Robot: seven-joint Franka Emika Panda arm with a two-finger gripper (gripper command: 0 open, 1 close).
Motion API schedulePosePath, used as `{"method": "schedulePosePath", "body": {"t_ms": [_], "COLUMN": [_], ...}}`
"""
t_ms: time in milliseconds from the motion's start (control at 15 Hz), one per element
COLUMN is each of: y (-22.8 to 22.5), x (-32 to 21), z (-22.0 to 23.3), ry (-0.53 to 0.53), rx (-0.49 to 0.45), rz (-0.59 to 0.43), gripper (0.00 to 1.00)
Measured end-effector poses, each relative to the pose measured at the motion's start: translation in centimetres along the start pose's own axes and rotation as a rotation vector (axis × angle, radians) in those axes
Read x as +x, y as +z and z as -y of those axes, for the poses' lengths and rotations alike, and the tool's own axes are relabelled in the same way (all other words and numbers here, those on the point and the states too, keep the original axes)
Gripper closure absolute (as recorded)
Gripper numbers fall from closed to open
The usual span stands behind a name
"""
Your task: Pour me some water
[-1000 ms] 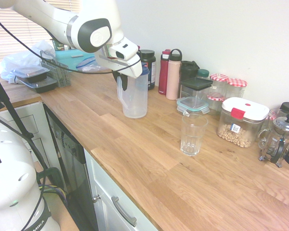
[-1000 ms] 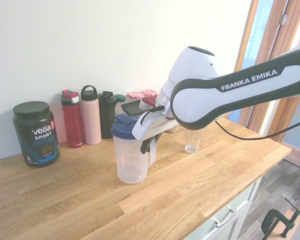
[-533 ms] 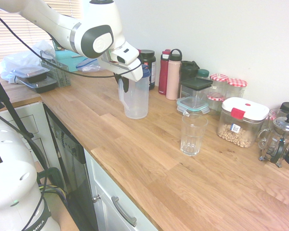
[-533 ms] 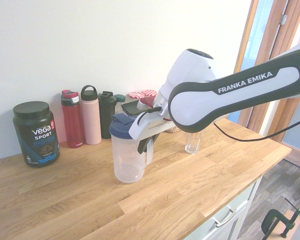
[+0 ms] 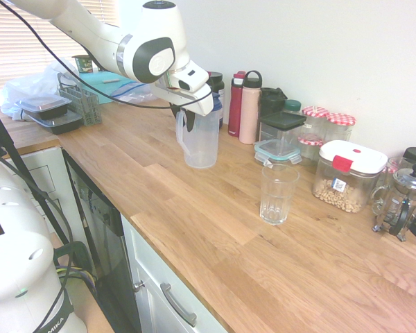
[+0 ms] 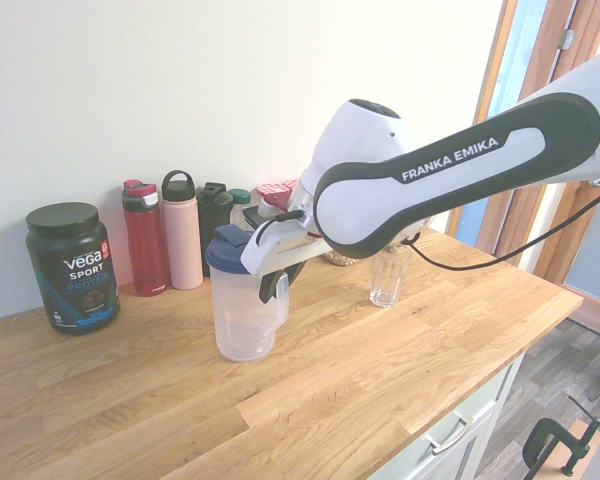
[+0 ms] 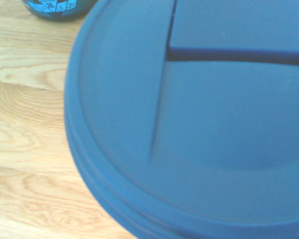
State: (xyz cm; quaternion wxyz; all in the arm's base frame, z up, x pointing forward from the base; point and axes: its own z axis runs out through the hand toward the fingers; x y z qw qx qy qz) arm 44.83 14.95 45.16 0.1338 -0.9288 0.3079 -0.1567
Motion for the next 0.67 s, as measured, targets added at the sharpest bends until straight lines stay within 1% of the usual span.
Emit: {"method": "schedulePosePath", "body": {"t_ms": [267,467,600,667], "y": [-0.3,-4.7,-7.8,-8.9], "x": [-1.2,-3.1,-3.9,-3.6], "z": [-0.3,-0.9,-3.0,-4.4], "ry": [-0.05,-0.082,-0.055,-0.019], "rx": [-0.072,-0.139,-0.202,-0.213], "rz": [0.033,0.047,0.052,0.05], "gripper": [0.0,0.0,0.0,0.0]}}
